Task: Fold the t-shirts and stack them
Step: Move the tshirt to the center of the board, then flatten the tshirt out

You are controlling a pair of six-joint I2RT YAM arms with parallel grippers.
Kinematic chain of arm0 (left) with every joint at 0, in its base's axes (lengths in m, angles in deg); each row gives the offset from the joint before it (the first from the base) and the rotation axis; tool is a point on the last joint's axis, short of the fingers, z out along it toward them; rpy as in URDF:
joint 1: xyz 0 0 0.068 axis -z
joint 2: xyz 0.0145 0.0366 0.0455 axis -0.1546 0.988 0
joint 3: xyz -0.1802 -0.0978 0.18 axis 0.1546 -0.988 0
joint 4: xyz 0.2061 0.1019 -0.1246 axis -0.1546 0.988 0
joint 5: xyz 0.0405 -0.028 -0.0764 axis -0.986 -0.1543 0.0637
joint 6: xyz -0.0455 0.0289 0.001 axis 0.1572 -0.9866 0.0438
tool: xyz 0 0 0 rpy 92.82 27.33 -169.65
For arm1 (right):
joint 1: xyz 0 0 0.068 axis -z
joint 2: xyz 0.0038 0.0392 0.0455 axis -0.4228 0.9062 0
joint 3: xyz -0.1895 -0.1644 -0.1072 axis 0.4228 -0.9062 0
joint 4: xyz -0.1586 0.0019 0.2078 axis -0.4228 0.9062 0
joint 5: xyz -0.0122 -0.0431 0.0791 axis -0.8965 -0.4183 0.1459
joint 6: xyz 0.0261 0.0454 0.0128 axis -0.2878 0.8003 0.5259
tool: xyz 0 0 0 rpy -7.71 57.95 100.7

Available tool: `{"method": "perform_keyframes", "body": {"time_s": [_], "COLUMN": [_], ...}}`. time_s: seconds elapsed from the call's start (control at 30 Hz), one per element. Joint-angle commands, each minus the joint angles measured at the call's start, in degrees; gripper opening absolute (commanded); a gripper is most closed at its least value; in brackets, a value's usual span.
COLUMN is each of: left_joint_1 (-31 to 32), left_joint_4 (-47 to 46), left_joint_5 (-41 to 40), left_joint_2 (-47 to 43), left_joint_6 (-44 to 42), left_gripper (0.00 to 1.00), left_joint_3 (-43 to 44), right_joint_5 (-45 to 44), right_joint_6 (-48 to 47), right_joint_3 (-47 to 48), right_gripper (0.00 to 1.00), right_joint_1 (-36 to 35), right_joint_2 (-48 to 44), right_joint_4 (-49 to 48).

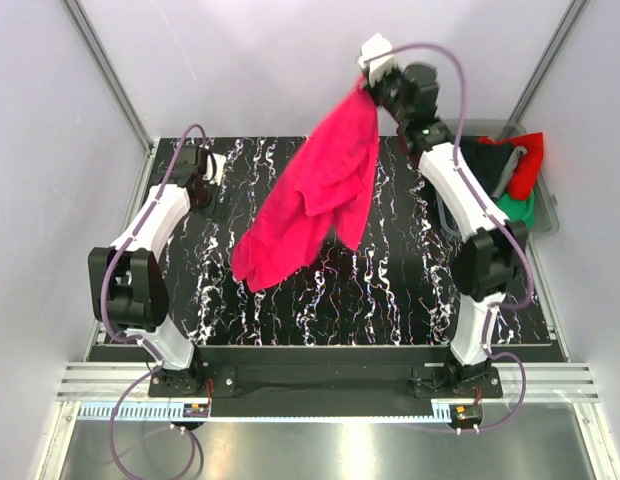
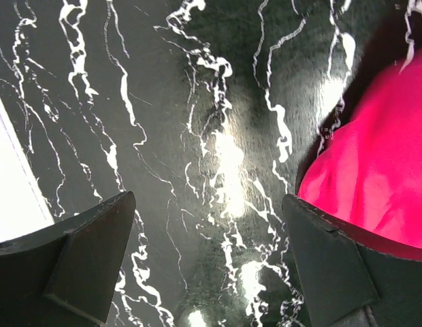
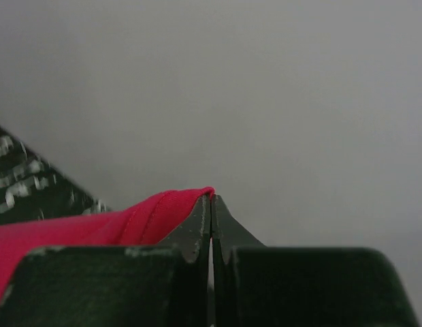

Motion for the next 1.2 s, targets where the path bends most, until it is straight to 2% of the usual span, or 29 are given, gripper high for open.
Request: {"method": "perform_keyframes", "body": {"time_s": [0.0, 0.07, 0.17, 0.27, 0.4, 0.43, 0.47, 0.53, 0.7, 1.07, 1.17], "left_joint_1": [0.10, 0.27, 2.47, 8.07, 14.14, 14.86, 15.30, 16.53, 17.41, 18.03, 18.21], "left_joint_4": [-1.39, -0.78, 0.97, 3.00, 2.83, 2.31, 2.30, 2.39, 2.30, 2.39, 2.39], "left_joint_5": [3.47, 6.89, 9.00, 10.50, 9.28, 9.36, 9.80, 9.98, 9.89, 11.30, 11.21], "left_joint_2": [-4.16, -4.69, -4.78, -3.47, -1.97, -1.62, -1.09, 0.66, 5.67, 11.74, 12.36], "left_joint_6": [-4.40, -7.39, -11.34, -15.39, -19.79, -19.70, -19.70, -19.44, -18.56, -16.28, -16.10], "left_gripper": [0.92, 0.89, 0.89, 0.88, 0.81, 0.78, 0.71, 0.62, 0.52, 0.54, 0.47], "left_joint_3": [-1.17, -2.14, -3.63, -6.00, -10.40, -10.93, -11.19, -11.02, -8.91, -5.05, -4.69], "right_joint_5": [-8.24, -11.23, -11.06, -9.05, -6.50, -6.40, -6.49, -6.67, -5.70, -6.14, -6.14], "right_joint_6": [0.37, 0.63, 1.51, 3.35, 5.02, 5.02, 5.02, 5.29, 6.34, 6.08, 6.43], "right_joint_3": [-8.40, -11.92, -16.84, -19.75, -19.84, -19.93, -19.93, -20.02, -20.63, -20.37, -20.37], "right_gripper": [0.00, 0.00, 0.00, 0.00, 0.00, 0.00, 0.00, 0.00, 0.00, 0.00, 0.00], "right_joint_1": [4.02, 4.91, 5.44, 5.53, 5.53, 5.53, 5.44, 5.53, 5.53, 5.61, 5.53], "right_joint_2": [3.29, 4.35, 3.04, 1.46, 0.84, 0.66, 0.66, 0.66, 0.31, 0.84, 1.01], "right_joint_4": [4.39, 6.95, 9.24, 10.38, 13.37, 13.55, 13.73, 13.90, 14.43, 14.61, 14.61]}}
